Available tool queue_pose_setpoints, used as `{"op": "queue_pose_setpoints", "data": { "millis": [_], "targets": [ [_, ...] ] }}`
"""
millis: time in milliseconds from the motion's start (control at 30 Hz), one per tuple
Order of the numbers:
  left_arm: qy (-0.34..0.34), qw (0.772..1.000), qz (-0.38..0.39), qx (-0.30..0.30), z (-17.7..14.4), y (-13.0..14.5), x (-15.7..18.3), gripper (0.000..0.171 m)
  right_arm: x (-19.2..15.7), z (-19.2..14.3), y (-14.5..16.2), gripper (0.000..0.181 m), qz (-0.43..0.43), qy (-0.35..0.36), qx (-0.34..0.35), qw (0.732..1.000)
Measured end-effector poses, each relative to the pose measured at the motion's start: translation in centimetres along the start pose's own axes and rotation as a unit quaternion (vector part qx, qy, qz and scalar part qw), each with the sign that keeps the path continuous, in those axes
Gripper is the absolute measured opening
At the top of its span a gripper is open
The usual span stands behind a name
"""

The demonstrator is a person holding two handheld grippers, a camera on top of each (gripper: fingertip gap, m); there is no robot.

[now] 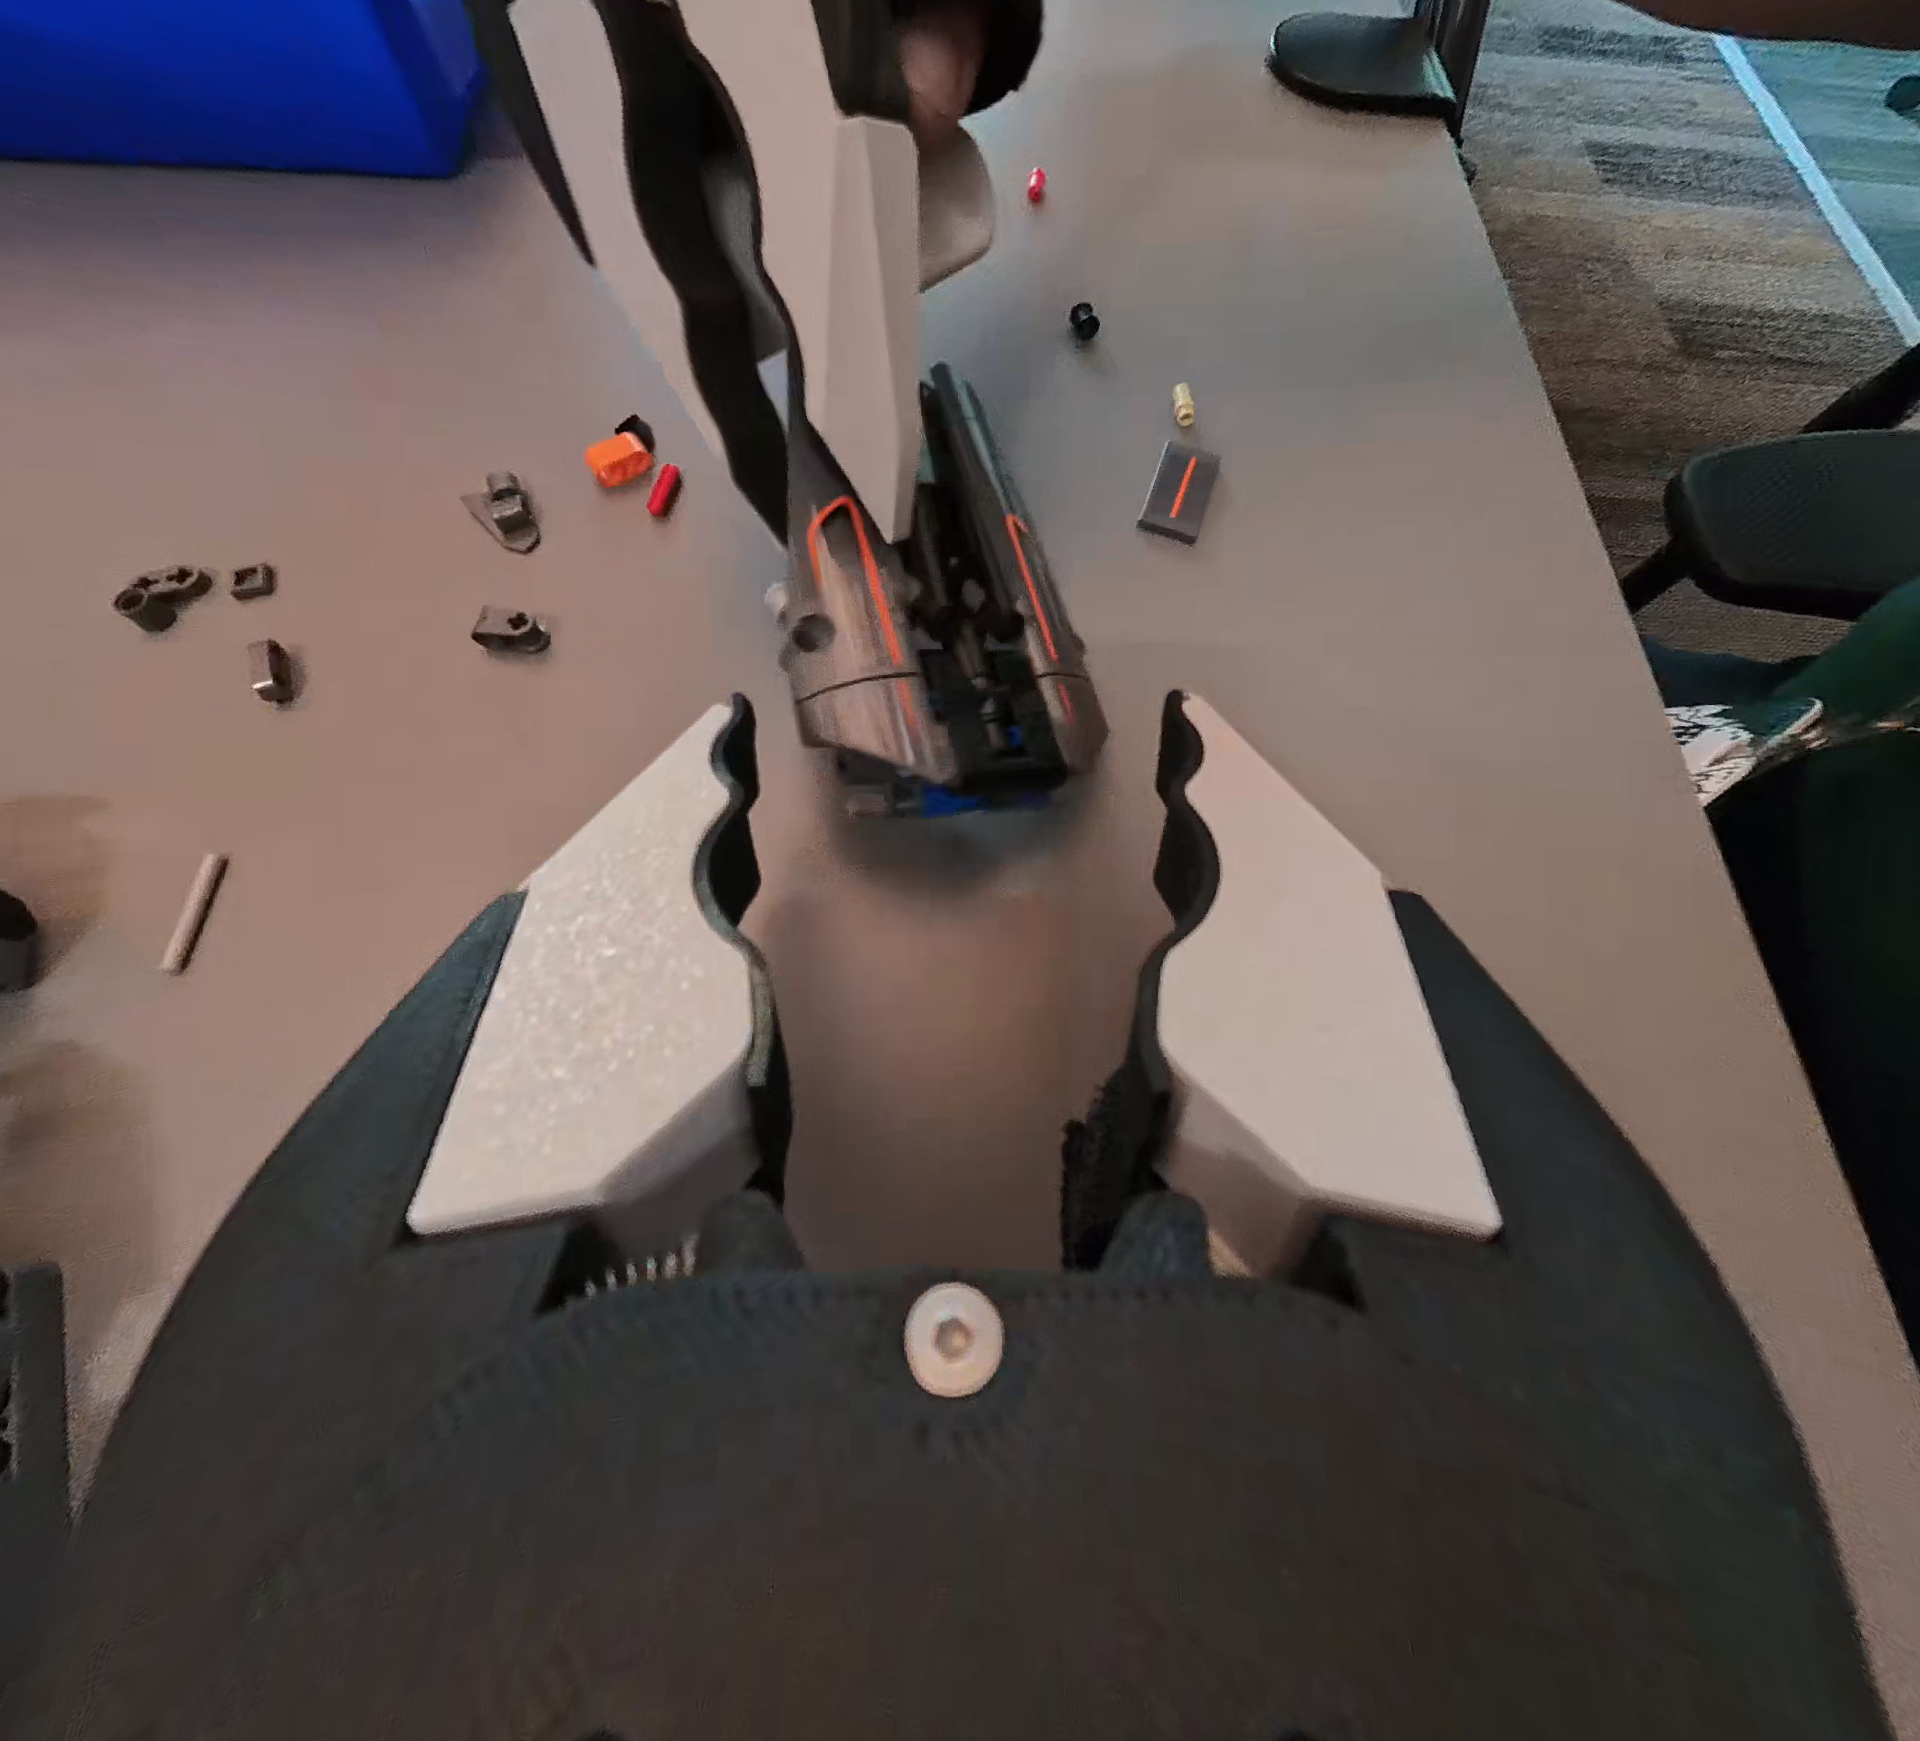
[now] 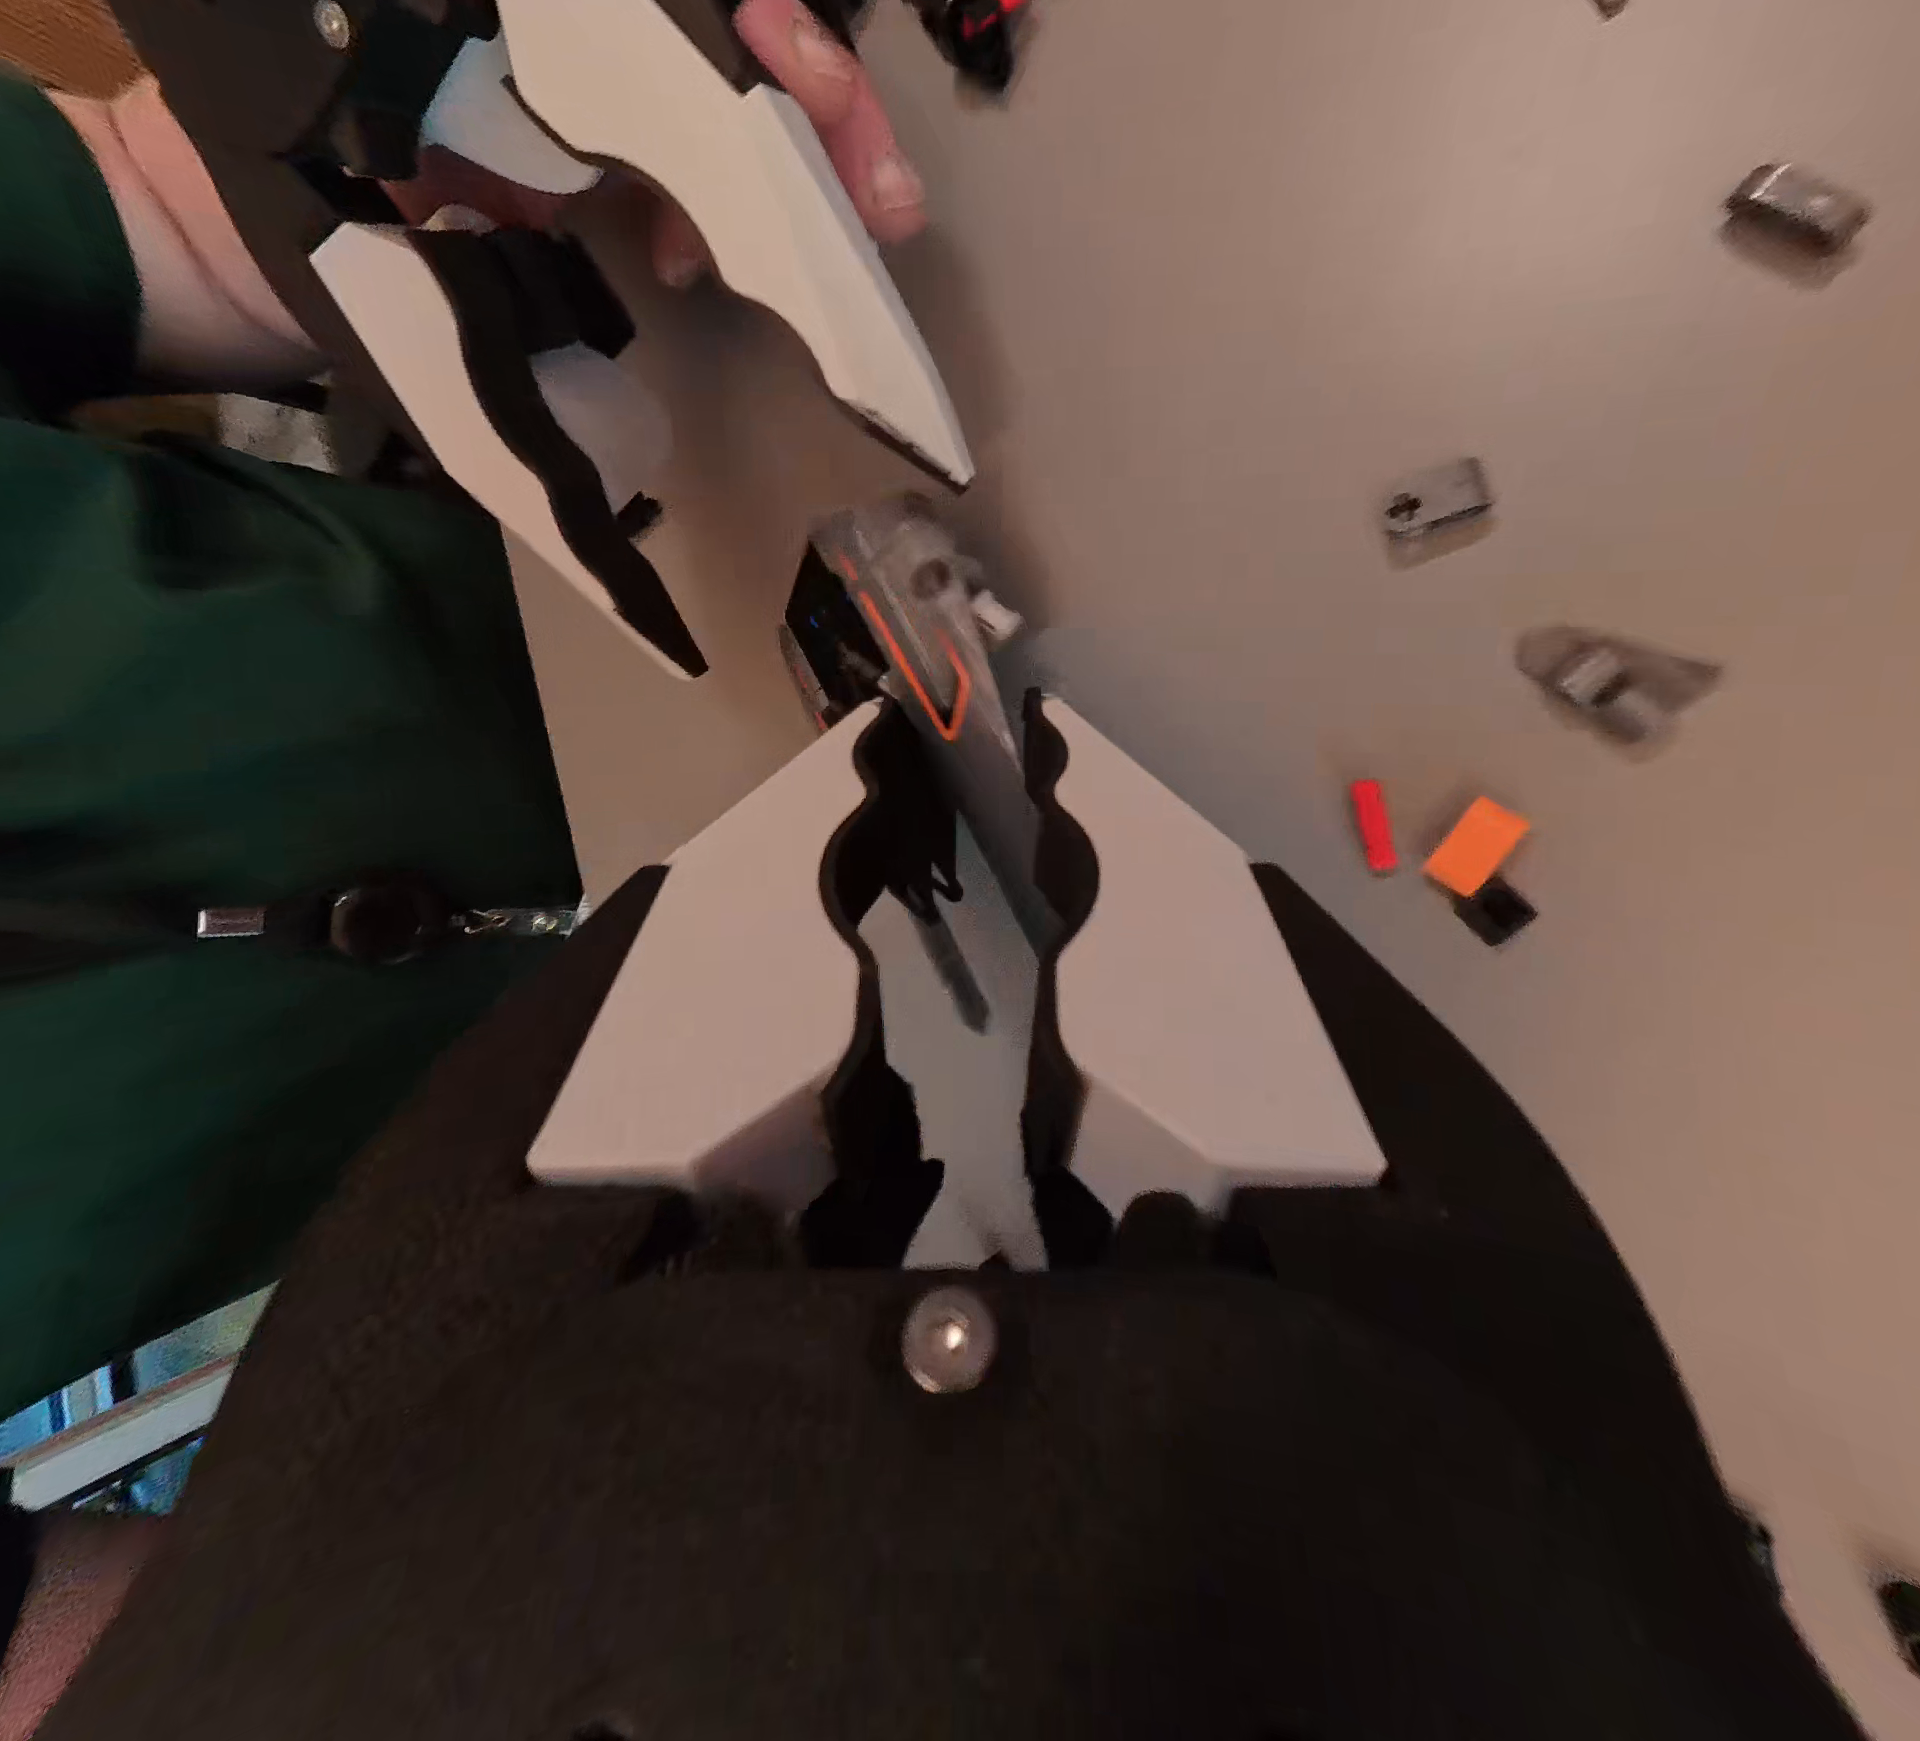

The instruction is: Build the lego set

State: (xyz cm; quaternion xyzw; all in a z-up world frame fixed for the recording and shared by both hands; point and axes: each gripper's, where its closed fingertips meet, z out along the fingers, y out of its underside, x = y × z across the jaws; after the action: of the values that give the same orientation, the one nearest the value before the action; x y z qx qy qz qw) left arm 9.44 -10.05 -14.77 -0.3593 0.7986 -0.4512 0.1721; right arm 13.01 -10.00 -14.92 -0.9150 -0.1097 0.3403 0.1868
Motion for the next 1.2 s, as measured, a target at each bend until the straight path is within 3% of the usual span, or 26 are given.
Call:
{"op": "queue_pose_setpoints", "data": {
  "millis": [200,300,500,633,700,867,1200],
  "targets": [
    [-0.011,0.999,0.004,-0.030,0.1,1.2,-0.4,0.080,0.5,-1.4,-0.3,0.046,-0.031,0.053,0.032,0.998],
    [-0.014,0.999,0.007,-0.046,0.1,1.9,-0.6,0.081,-0.8,-1.6,0.6,0.070,-0.097,0.089,0.033,0.991],
    [-0.021,0.999,0.005,-0.047,-0.4,1.8,-0.9,0.080,-1.5,2.0,1.7,0.093,-0.203,0.174,0.001,0.964],
    [-0.031,0.999,0.003,-0.041,-0.7,1.7,-1.1,0.080,-0.1,3.8,2.2,0.089,-0.195,0.189,-0.024,0.962],
    [-0.034,0.999,0.002,-0.035,-0.9,1.6,-1.2,0.080,0.5,3.6,1.8,0.075,-0.202,0.209,-0.020,0.957],
    [-0.051,0.999,0.005,-0.018,-1.4,0.9,-1.8,0.081,0.2,3.4,1.8,0.074,-0.187,0.178,-0.006,0.966],
    [-0.102,0.993,0.023,0.053,-3.7,-1.8,-3.0,0.080,-3.5,-0.1,-1.4,0.074,-0.199,0.028,0.075,0.977]
  ]
}}
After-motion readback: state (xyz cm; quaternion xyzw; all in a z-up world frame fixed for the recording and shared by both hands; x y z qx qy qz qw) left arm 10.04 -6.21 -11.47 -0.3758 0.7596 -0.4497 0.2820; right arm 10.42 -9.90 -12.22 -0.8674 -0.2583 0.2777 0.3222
